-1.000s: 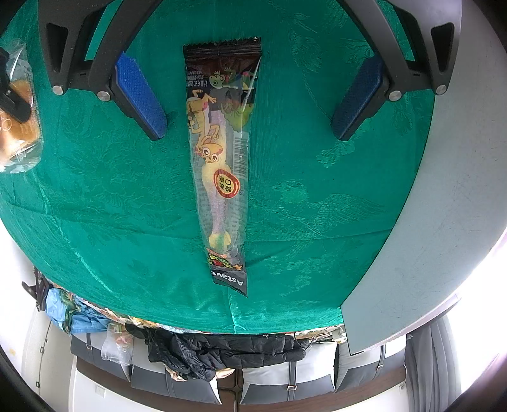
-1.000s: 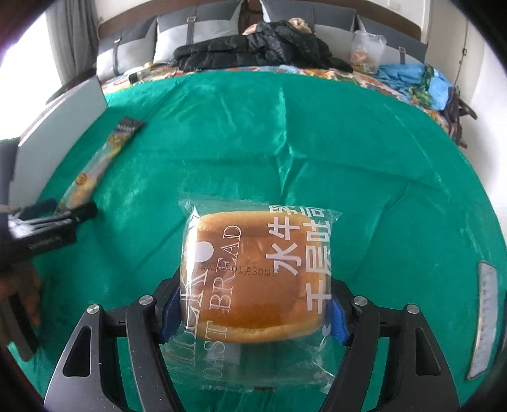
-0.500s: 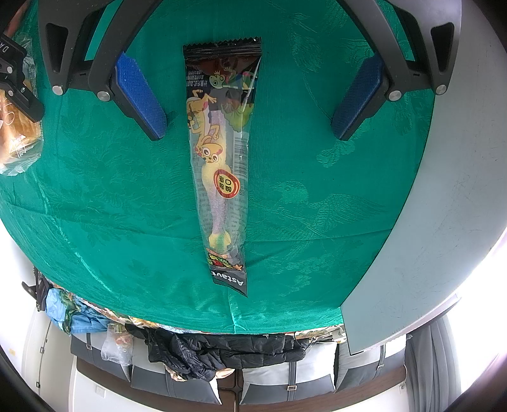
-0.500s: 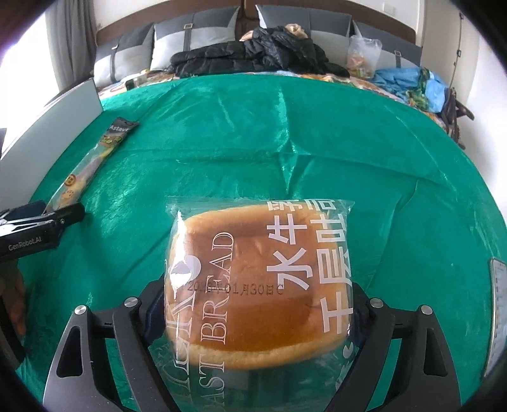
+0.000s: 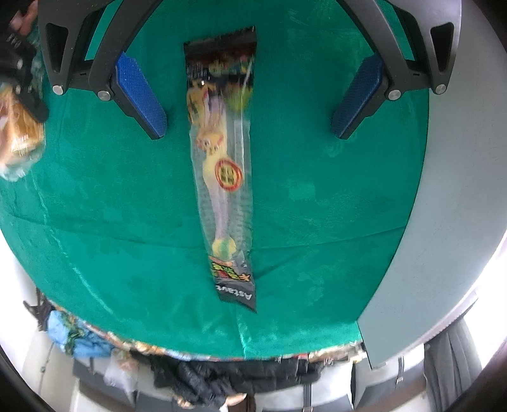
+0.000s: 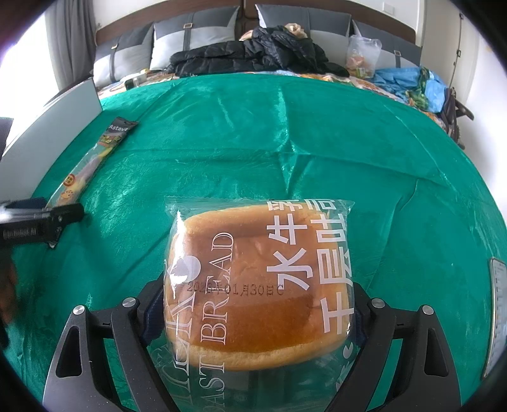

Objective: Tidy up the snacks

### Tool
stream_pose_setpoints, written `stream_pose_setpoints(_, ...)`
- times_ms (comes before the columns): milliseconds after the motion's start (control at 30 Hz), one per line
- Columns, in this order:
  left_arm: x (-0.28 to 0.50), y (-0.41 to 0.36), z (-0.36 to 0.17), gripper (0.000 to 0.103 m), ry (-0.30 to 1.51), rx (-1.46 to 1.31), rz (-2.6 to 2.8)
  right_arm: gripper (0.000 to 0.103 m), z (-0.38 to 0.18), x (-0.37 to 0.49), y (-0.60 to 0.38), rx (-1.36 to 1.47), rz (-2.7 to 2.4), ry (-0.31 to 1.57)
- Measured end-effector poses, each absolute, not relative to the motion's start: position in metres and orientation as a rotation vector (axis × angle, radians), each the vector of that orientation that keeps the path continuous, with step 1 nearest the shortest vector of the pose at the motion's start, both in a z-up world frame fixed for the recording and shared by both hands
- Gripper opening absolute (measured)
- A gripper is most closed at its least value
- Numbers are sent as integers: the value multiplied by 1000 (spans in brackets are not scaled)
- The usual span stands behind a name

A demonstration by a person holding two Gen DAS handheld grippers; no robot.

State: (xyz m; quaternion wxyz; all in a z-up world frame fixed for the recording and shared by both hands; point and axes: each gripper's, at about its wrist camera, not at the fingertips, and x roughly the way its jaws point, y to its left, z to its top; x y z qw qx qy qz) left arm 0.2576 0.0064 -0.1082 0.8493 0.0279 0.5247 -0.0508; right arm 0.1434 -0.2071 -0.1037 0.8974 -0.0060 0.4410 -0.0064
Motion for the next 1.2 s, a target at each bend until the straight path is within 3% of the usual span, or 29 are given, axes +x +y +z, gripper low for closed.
stream_pose_setpoints(67,264,3,-107,94,1116,52,-105,90,-105,143,-208,-11,-12,915)
stream_pose_setpoints(133,264,-6,-100,66,1084,77,-144,90,-104,143,-208,-11,-13,915)
stream_pose_setpoints(167,264,-11,-97,36,1080,93,-167,90,-104,143,-208,-10,-12,915)
stream_pose_setpoints(200,263,-14,-95,25,1087,107,-184,90,-105,143,-208,-8,-10,914)
stream_pose_setpoints(300,257,-11,-89,20,1102,56,-202,86,-103,139,-212,16,11,899)
stream_pose_setpoints(333,252,-8,-86,20,1105,22,-209,78,-101,137,-216,47,24,890)
stream_pose_setpoints(367,245,-4,-82,20,1101,-9,-218,76,-99,135,-219,68,30,891)
stream_pose_setpoints(700,158,71,9,20,937,-256,-308,75,-39,106,-211,158,107,841)
stream_pose_setpoints(933,158,191,61,20,850,-278,-152,75,48,131,-87,158,401,763)
stream_pose_setpoints(1200,179,311,44,20,881,-252,98,75,90,174,96,63,694,793)
